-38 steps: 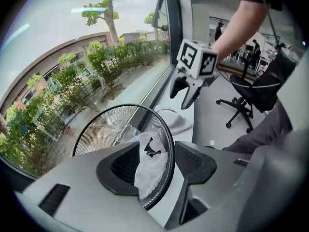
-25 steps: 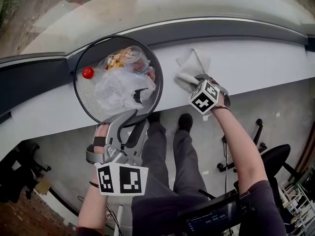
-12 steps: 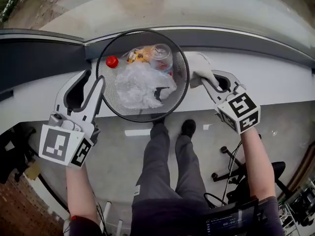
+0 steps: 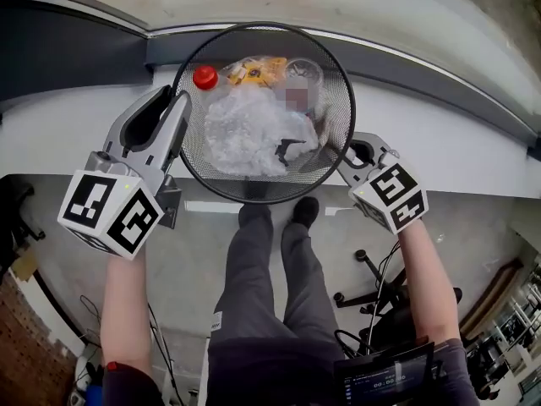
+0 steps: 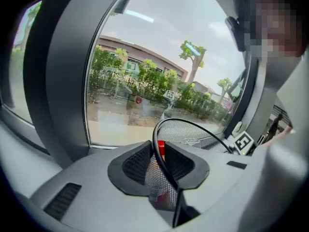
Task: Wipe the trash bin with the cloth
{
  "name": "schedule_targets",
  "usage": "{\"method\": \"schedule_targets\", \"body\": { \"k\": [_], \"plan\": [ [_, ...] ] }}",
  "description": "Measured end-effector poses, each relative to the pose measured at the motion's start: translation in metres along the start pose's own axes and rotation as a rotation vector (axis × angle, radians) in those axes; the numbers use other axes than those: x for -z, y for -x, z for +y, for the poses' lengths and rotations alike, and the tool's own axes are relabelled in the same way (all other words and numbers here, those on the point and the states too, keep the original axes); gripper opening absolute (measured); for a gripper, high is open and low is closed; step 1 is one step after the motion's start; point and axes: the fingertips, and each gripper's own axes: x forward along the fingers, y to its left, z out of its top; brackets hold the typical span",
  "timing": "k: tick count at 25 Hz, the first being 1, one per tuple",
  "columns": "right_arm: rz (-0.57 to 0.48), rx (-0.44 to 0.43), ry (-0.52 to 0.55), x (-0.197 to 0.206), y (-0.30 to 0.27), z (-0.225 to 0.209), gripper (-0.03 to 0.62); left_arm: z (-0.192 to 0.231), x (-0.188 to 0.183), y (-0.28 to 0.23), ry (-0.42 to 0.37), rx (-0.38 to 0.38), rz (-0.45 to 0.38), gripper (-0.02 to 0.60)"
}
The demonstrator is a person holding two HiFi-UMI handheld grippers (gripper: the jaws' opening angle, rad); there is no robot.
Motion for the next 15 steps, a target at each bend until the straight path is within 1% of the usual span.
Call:
{"method": "schedule_targets", "body": {
  "k": [1,2,3,4,5,8,9,10,11,12,13,15],
  "plan": [
    [0.016,-0.028,0.008,0.006,-0.002,0.011,0.044,0.001,0.002,0.0,0.052,0.0,-0.002,0.087],
    [0.025,-0.055,0.016,0.011,-0.004,0.023,0.044,0.001,0.005,-0.001,0.12,0.007,-0.003,0.087],
    [0.028,-0.078,0.022,0.012,-0.005,0.035,0.043,0.001,0.008,-0.002,0.188,0.014,-0.004,0.064],
    [0.022,-0.101,0.027,0.01,-0.005,0.047,0.044,0.001,0.01,-0.002,0.236,0.013,-0.008,0.063],
    [0.011,-0.125,0.032,0.005,-0.004,0.059,0.044,0.002,0.011,0.0,0.249,0.0,-0.009,0.063],
    [-0.012,-0.215,0.077,-0.013,0.001,0.094,0.044,0.005,0.015,0.013,0.209,-0.061,0.002,0.061],
    [-0.011,-0.235,0.102,-0.015,0.003,0.103,0.044,0.005,0.017,0.017,0.222,-0.064,0.004,0.061],
    [-0.009,-0.239,0.123,-0.017,0.005,0.106,0.044,0.004,0.02,0.019,0.243,-0.055,0.007,0.061],
    [-0.009,-0.224,0.132,-0.017,0.008,0.102,0.044,0.003,0.023,0.02,0.257,-0.038,0.019,0.061],
    [-0.018,-0.196,0.121,-0.017,0.013,0.093,0.044,0.003,0.026,0.02,0.252,-0.018,0.042,0.063],
    [-0.039,-0.162,0.089,-0.02,0.018,0.08,0.044,0.003,0.027,0.019,0.225,0.001,0.072,0.074],
    [-0.093,-0.082,0.011,-0.03,0.032,0.049,0.044,0.003,0.024,0.019,0.123,0.03,0.117,0.116]
  ]
}}
